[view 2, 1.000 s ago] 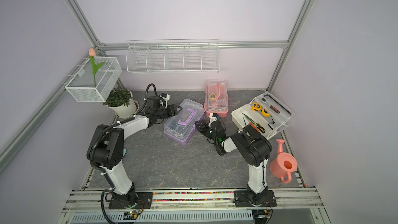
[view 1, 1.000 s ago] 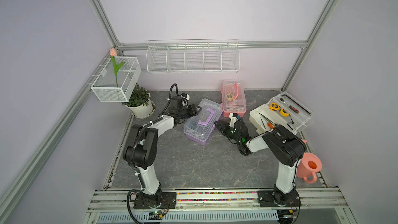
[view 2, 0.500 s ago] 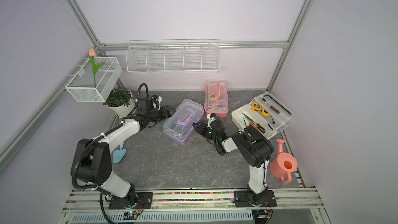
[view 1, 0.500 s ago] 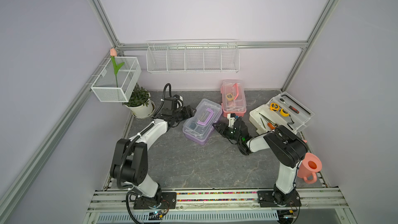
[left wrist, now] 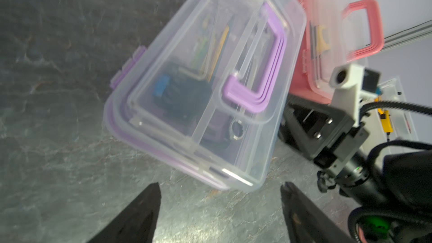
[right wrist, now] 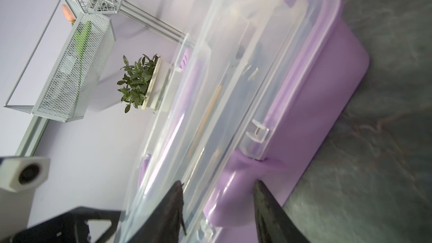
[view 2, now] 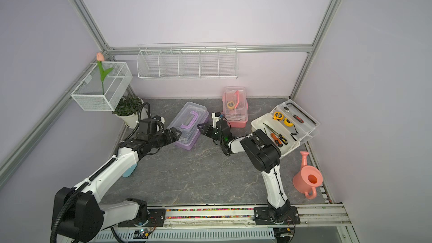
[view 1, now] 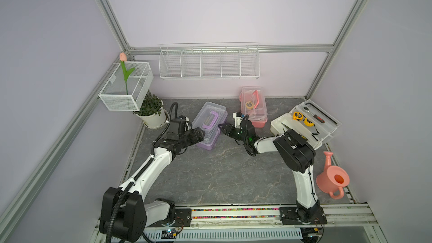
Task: Close toolboxes
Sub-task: Move the toolbox to the center of the board.
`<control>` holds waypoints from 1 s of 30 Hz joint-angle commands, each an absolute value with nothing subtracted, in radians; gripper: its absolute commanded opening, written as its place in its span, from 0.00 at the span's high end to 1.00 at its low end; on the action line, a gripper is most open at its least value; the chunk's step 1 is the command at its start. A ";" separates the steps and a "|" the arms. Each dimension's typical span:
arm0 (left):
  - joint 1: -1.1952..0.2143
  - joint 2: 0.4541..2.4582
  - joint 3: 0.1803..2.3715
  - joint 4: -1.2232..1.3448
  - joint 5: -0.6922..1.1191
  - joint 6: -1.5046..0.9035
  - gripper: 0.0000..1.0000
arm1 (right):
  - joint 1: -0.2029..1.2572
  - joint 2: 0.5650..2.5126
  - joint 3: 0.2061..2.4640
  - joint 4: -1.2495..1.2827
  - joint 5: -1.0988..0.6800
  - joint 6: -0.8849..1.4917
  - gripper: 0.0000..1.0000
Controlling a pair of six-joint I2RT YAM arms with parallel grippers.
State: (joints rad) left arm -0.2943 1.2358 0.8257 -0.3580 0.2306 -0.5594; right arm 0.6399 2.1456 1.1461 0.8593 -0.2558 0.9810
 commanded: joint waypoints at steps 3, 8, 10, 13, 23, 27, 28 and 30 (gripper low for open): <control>-0.291 1.255 0.805 -0.238 0.212 -0.633 0.16 | 0.633 2.187 1.297 0.760 -0.273 0.841 0.49; -0.294 1.358 0.827 -0.018 0.290 -0.705 0.16 | 0.616 2.079 1.277 0.652 -0.228 0.674 0.49; -0.295 1.403 0.838 0.048 0.295 -0.717 0.15 | 0.612 1.994 1.255 0.537 -0.183 0.569 0.48; -0.296 1.480 0.870 0.111 0.327 -0.734 0.15 | 0.602 1.873 1.216 0.380 -0.114 0.450 0.46; -0.345 1.702 1.018 0.302 0.408 -0.813 0.15 | 0.416 1.551 1.135 -0.210 -0.051 0.310 0.36; -0.355 1.812 1.128 0.321 0.416 -0.815 0.15 | 0.359 1.461 1.113 -0.405 0.014 0.252 0.34; -0.353 1.842 1.162 0.318 0.422 -0.815 0.15 | 0.345 1.445 1.106 -0.443 0.023 0.244 0.34; -0.352 1.898 1.223 0.322 0.449 -0.815 0.16 | 0.324 1.424 1.091 -0.484 0.030 0.230 0.34</control>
State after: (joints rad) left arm -0.3569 1.8431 1.1419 0.2394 0.4221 -0.8043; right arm 0.3401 1.4609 1.1202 -0.3019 -0.0082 0.2958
